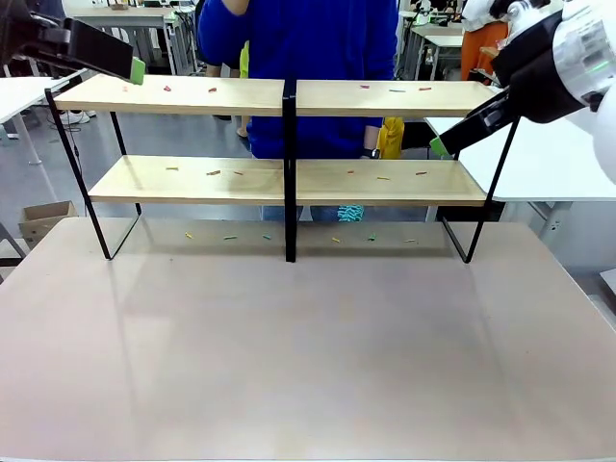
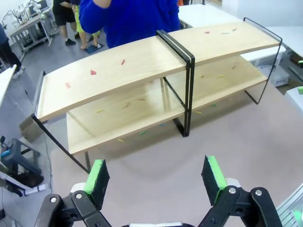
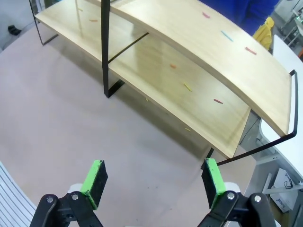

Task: Clean the shelves.
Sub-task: Pick up the Duster when the human hands it over.

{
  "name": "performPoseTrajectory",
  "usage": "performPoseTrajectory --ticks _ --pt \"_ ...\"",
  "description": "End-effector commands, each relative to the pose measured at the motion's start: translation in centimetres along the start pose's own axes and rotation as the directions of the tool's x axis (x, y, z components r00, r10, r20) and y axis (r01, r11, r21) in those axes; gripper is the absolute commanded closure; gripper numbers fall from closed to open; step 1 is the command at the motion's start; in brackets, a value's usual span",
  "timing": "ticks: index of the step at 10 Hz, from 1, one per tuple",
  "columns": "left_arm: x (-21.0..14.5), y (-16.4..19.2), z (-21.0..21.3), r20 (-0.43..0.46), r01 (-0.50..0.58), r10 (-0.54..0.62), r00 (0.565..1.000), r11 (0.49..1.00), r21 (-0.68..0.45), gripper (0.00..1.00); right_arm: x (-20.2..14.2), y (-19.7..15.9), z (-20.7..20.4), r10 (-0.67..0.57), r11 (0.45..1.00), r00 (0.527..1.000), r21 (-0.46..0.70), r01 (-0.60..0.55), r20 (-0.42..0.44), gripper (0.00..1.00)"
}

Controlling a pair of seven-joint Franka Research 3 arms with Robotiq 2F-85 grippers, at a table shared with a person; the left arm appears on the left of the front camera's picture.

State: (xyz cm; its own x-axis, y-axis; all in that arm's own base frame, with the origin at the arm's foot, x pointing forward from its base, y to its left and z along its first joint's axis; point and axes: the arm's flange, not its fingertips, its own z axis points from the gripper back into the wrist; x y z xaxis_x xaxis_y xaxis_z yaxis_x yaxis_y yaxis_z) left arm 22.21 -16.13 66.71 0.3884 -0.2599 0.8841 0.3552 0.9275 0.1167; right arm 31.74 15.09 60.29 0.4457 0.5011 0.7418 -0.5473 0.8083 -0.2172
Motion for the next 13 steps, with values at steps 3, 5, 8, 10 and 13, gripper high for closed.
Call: performPoseTrajectory --ticks 3,5,8,10,13 --pt "0.1 0.0 0.0 0.005 -0.002 0.002 1.0 1.0 -0.001 0.0 -0.5 0.6 2.7 -0.046 0.996 0.995 0.076 0.04 0.087 0.0" --pt "0.1 0.0 0.0 0.005 -0.002 0.002 1.0 1.0 -0.001 0.0 -0.6 1.0 4.5 -0.101 0.994 0.991 0.044 0.097 0.092 0.0" --pt "0.1 0.0 0.0 0.005 -0.002 0.002 1.0 1.0 -0.001 0.0 -0.1 2.3 4.3 -0.128 0.99 0.98 0.075 0.118 0.15 0.0" --pt "0.1 0.0 0.0 0.005 -0.002 0.002 1.0 1.0 -0.001 0.0 0.5 2.8 3.3 -0.224 0.974 0.966 0.057 0.219 0.13 0.0" --pt "0.1 0.0 0.0 0.005 -0.002 0.002 1.0 1.0 -0.001 0.0 1.5 5.3 3.5 -0.361 0.932 0.921 0.035 0.36 0.144 0.0"
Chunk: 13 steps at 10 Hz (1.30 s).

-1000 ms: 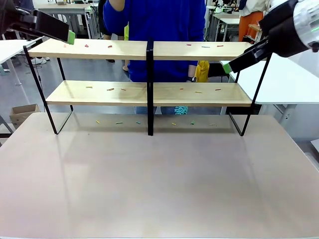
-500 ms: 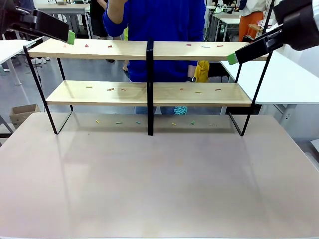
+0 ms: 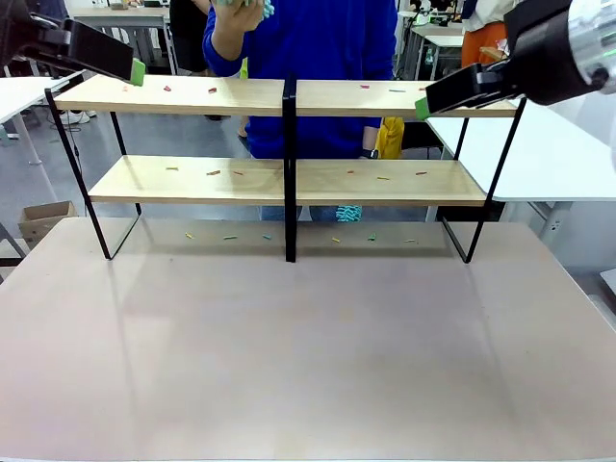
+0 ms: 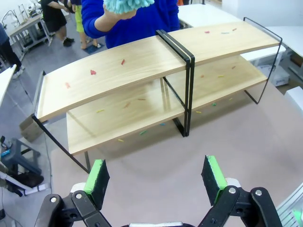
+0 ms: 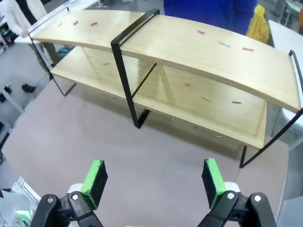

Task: Clean the shelves.
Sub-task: Pick up the Duster when the human hands it over.

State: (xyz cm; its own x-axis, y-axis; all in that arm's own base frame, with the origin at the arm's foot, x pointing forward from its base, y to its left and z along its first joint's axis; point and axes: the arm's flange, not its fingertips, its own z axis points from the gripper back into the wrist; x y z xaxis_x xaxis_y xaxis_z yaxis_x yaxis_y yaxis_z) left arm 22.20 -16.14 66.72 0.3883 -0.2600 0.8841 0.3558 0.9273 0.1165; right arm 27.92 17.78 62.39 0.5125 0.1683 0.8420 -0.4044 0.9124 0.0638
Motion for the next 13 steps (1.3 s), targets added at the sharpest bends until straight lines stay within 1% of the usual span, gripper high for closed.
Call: performPoseTrajectory --ticks 1,3,8,9,13 --pt "0.04 0.01 0.04 0.005 -0.002 0.002 1.0 1.0 -0.001 0.0 -0.08 1.88 0.49 -0.06 0.998 0.998 -0.035 0.061 0.031 0.0" --pt "0.04 0.01 0.04 0.005 -0.002 0.002 1.0 1.0 -0.001 0.0 0.04 2.36 0.65 -0.139 0.987 0.99 -0.078 0.141 0.028 0.0" --pt "0.04 0.01 0.04 0.005 -0.002 0.002 1.0 1.0 -0.001 0.0 0.02 2.64 1.24 -0.118 0.987 0.991 -0.104 0.125 0.067 0.0" --pt "0.04 0.01 0.04 0.005 -0.002 0.002 1.0 1.0 -0.001 0.0 -0.22 2.42 1.05 -0.109 0.991 0.993 -0.07 0.112 0.04 0.0" --pt "0.04 0.01 0.04 0.005 -0.002 0.002 1.0 1.0 -0.001 0.0 -0.22 2.42 1.05 -0.109 0.991 0.993 -0.07 0.112 0.04 0.0"
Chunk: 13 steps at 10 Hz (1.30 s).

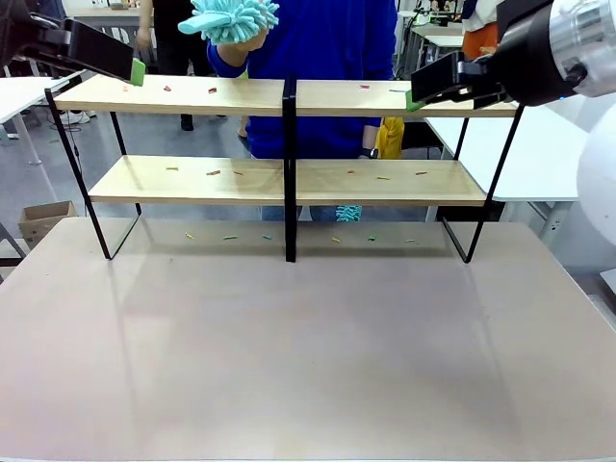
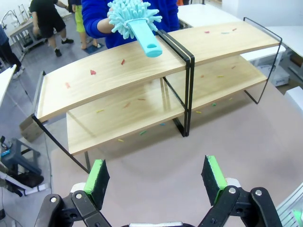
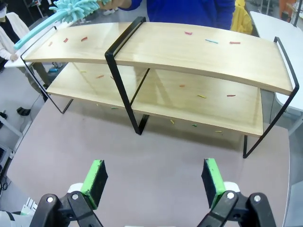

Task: Clean the shelves.
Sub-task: Pick up the Duster when the human hands it over.

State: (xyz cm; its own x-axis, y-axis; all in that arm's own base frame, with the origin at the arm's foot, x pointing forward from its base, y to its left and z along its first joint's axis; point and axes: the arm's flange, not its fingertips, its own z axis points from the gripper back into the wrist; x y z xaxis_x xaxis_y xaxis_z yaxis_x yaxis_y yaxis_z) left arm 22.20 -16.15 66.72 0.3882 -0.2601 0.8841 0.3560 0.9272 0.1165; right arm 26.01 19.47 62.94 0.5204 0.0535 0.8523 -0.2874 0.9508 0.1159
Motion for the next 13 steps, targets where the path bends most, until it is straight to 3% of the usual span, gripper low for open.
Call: performPoseTrajectory --ticks 1,2,3,4,5,6,8,9,10,11,12,13 --pt "0.0 0.0 0.0 0.004 -0.003 0.003 1.0 1.0 0.0 0.0 0.0 0.1 -0.1 -0.002 1.0 1.0 0.005 0.002 -0.003 0.0" --pt "0.0 0.0 0.0 0.0 0.0 0.0 1.0 1.0 0.0 0.0 0.0 0.1 -0.1 -0.002 1.0 1.0 0.005 0.002 -0.003 0.0" --pt "0.8 1.4 0.1 -0.138 -0.058 0.029 0.99 0.976 -0.211 0.0 0.0 0.1 -0.1 -0.002 1.0 1.0 0.005 0.002 -0.003 0.0" --pt "2.1 3.8 -0.1 -0.272 -0.173 0.066 0.96 0.905 -0.388 0.0 0.0 0.1 -0.1 -0.002 1.0 1.0 0.005 0.002 -0.003 0.0" --pt "3.6 7.3 -0.5 -0.388 -0.315 0.071 0.919 0.724 -0.614 0.0 0.0 0.1 -0.1 -0.002 1.0 1.0 0.005 0.002 -0.003 0.0" --pt "4.1 9.5 -1.2 -0.445 -0.418 0.097 0.89 0.561 -0.715 0.0 0.0 0.1 -0.1 -0.002 1.0 1.0 0.005 0.002 -0.003 0.0" --pt "4.1 12.3 -3.3 -0.505 -0.568 0.262 0.822 0.34 -0.749 0.0 0.0 0.1 -0.1 -0.002 1.0 1.0 0.005 0.002 -0.003 0.0" --pt "4.6 11.9 -3.9 -0.606 -0.75 0.443 0.661 0.379 -0.542 0.0 0.0 0.1 -0.1 -0.002 1.0 1.0 0.005 0.002 -0.003 0.0" --pt "3.7 11.9 -2.6 -0.242 -0.328 0.221 0.945 0.646 -0.689 0.0 0.0 0.1 -0.1 -0.002 1.0 1.0 0.005 0.002 -0.003 0.0" --pt "3.7 11.9 -2.6 -0.242 -0.328 0.221 0.945 0.646 -0.689 0.0 0.0 0.1 -0.1 -0.002 1.0 1.0 0.005 0.002 -0.003 0.0" --pt "3.9 13.3 -3.4 -0.342 -0.453 0.298 0.891 0.525 -0.721 0.0 0.0 0.1 -0.1 -0.002 1.0 1.0 0.005 0.002 -0.003 0.0" --pt "5.0 13.8 -5.6 -0.46 -0.552 0.306 0.834 0.437 -0.71 0.0 0.0 0.1 -0.1 -0.002 1.0 1.0 0.005 0.002 -0.003 0.0"
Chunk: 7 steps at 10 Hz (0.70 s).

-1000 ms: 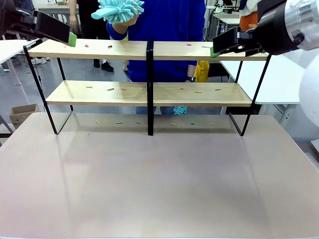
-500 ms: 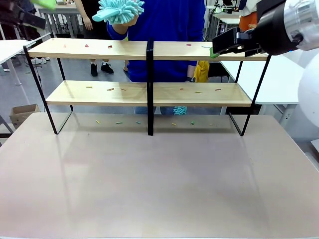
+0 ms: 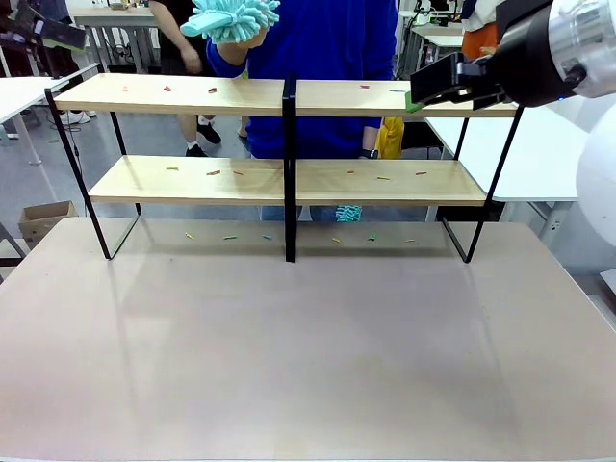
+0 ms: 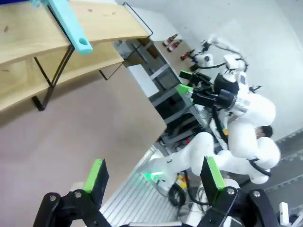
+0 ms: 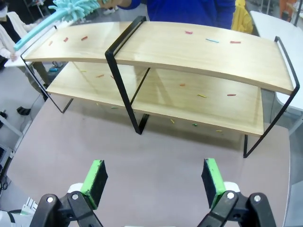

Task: Clean the shelves.
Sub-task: Pick up the Duster when the human hands it over.

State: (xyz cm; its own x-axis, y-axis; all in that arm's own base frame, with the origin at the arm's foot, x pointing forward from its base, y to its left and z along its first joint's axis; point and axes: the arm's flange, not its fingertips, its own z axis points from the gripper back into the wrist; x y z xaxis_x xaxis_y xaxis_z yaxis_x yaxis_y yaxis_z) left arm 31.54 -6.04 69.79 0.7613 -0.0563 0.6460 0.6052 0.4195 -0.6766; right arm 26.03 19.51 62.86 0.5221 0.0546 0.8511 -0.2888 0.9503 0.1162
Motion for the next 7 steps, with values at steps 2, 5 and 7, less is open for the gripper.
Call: performPoseTrajectory --ticks 2,5,7 --pt "7.8 6.7 -1.9 0.056 -0.333 0.341 0.939 0.936 -0.119 0.0 0.1 0.1 0.0 -0.002 1.0 1.0 0.004 0.002 0.0 0.0" --pt "12.8 14.0 -5.0 0.103 -0.545 0.555 0.825 0.831 -0.113 0.0 0.1 0.1 0.0 -0.002 1.0 1.0 0.004 0.002 0.0 0.0" --pt "14.3 16.2 -7.9 0.095 -0.571 0.591 0.801 0.802 -0.178 0.0 0.1 0.1 0.0 -0.002 1.0 1.0 0.004 0.002 0.0 0.0"
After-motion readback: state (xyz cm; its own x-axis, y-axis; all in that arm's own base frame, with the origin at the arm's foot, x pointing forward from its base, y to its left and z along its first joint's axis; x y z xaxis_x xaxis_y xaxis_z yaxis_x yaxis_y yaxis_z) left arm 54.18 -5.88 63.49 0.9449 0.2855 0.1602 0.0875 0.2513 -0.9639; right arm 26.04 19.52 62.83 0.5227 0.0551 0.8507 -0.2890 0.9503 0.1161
